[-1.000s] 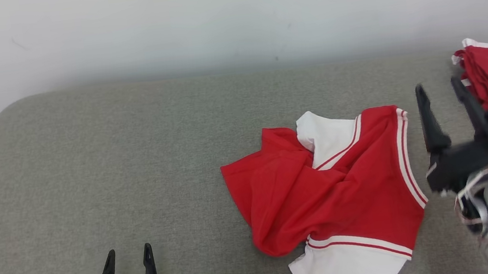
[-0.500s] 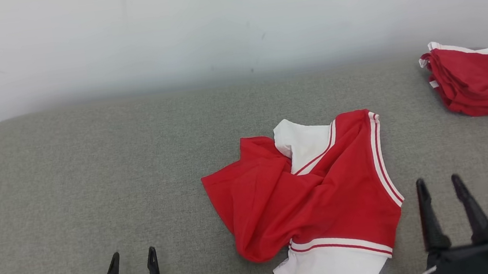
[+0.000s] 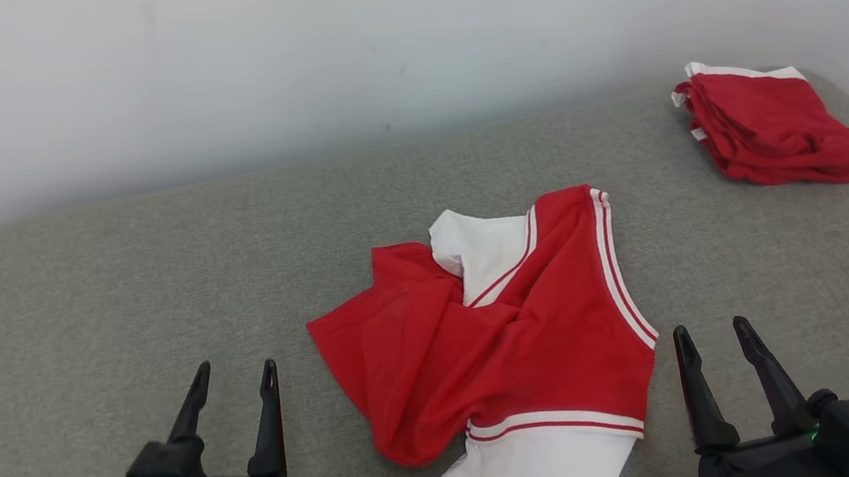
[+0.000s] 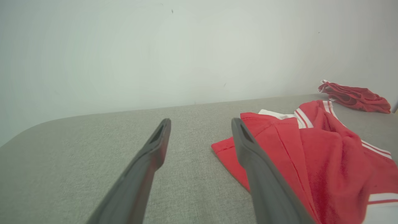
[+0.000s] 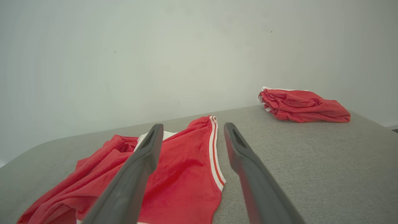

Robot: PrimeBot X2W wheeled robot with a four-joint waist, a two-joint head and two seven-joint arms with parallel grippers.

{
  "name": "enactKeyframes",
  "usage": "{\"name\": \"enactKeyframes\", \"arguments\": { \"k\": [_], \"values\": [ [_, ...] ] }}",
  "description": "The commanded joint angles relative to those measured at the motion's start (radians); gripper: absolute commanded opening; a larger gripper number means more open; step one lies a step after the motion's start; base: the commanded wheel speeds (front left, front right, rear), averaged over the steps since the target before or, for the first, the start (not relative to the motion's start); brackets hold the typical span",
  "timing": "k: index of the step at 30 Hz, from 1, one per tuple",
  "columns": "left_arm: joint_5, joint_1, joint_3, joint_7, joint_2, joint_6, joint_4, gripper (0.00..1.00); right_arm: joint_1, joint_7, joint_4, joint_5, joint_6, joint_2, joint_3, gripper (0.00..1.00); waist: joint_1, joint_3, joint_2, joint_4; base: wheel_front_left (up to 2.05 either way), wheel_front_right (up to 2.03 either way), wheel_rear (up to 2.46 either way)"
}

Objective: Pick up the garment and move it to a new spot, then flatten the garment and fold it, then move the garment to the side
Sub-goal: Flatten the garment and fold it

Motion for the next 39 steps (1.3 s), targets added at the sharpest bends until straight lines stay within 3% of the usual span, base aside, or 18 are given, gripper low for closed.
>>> {"name": "enactKeyframes", "arguments": {
  "k": [1,9,19,27,28,29,30,39],
  "values": [
    [0.012,-0.046,-0.013,0.015,0.014,-0.008,0.004,1.0,-0.012,0.0,0.004,0.008,-0.003,0.006,0.004,1.0,0.0,0.03,0.0,-0.046,0.0,0.0,0.0],
    [0.011,-0.202,-0.086,0.057,0.01,-0.029,0.073,1.0,-0.032,0.0,0.013,0.018,-0.003,0.01,0.001,1.0,0.0,0.077,0.0,-0.11,0.0,0.0,0.0],
    [-0.021,-0.369,-0.197,0.106,0.002,-0.043,0.291,1.0,-0.064,0.0,0.028,0.038,-0.003,0.01,0.012,1.0,0.0,0.117,0.0,-0.178,0.0,0.0,0.0],
    [-0.072,-0.431,-0.229,0.128,0.006,-0.042,0.455,1.0,-0.071,0.0,0.032,0.048,-0.003,0.01,0.01,1.0,0.0,0.127,0.0,-0.2,0.0,0.0,0.0],
    [-0.079,-0.433,-0.231,0.131,0.007,-0.042,0.475,0.82,-0.072,0.0,0.032,0.049,-0.003,0.01,0.01,1.0,0.0,0.127,0.0,-0.202,0.0,0.0,0.0],
    [-0.086,-0.436,-0.237,0.132,0.006,-0.042,0.491,0.36,-0.071,0.0,0.032,0.05,-0.003,0.01,0.01,1.0,0.0,0.126,0.0,-0.202,0.0,0.0,0.0],
    [-0.097,-0.439,-0.241,0.131,0.004,-0.042,0.503,0.0,-0.071,0.0,0.03,0.051,-0.003,0.01,0.01,1.0,0.0,0.126,0.0,-0.202,0.0,0.0,0.0],
    [-0.152,-0.474,-0.267,0.052,-0.011,-0.041,0.567,0.0,-0.065,0.0,0.022,0.036,-0.003,0.01,0.0,1.0,0.0,0.11,0.0,-0.167,0.0,0.0,0.0]
  ]
}}
